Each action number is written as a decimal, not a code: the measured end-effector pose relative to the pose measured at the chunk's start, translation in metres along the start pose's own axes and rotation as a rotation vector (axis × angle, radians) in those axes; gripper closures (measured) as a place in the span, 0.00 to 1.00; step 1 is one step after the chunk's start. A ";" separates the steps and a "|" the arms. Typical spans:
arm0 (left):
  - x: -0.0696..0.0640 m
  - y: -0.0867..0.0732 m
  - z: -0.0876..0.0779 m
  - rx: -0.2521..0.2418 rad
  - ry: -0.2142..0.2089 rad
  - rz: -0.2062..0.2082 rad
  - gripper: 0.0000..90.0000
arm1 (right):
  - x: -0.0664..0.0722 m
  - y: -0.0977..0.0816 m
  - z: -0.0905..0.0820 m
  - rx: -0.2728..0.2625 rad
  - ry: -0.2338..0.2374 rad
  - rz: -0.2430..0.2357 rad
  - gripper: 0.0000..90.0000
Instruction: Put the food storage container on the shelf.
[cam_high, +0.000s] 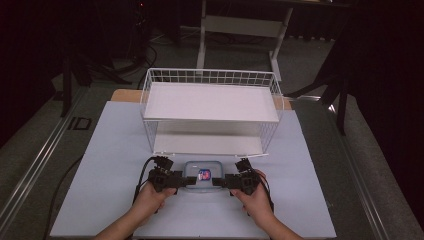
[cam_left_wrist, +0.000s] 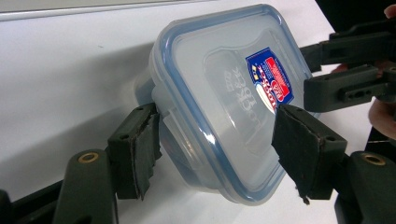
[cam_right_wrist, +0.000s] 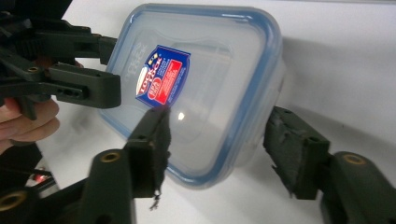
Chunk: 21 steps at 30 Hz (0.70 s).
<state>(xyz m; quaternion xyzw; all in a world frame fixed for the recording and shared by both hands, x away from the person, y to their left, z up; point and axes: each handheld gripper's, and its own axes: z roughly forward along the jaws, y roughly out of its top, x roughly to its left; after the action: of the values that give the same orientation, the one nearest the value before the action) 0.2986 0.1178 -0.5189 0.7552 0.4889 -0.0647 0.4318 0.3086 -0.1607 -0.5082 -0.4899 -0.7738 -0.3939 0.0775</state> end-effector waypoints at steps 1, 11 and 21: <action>-0.001 -0.001 -0.001 -0.007 0.004 -0.001 0.38 | -0.001 0.000 -0.001 0.001 0.004 0.002 0.49; -0.005 -0.005 -0.005 -0.029 0.029 0.024 0.43 | -0.004 0.008 -0.004 -0.013 0.012 0.057 0.56; -0.018 -0.008 -0.009 -0.043 0.096 0.040 0.48 | 0.004 0.003 -0.007 -0.031 -0.022 0.043 0.60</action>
<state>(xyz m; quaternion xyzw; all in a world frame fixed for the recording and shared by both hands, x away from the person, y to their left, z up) 0.2798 0.1131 -0.5082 0.7577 0.4950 -0.0091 0.4253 0.3075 -0.1621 -0.4998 -0.5117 -0.7577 -0.3989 0.0698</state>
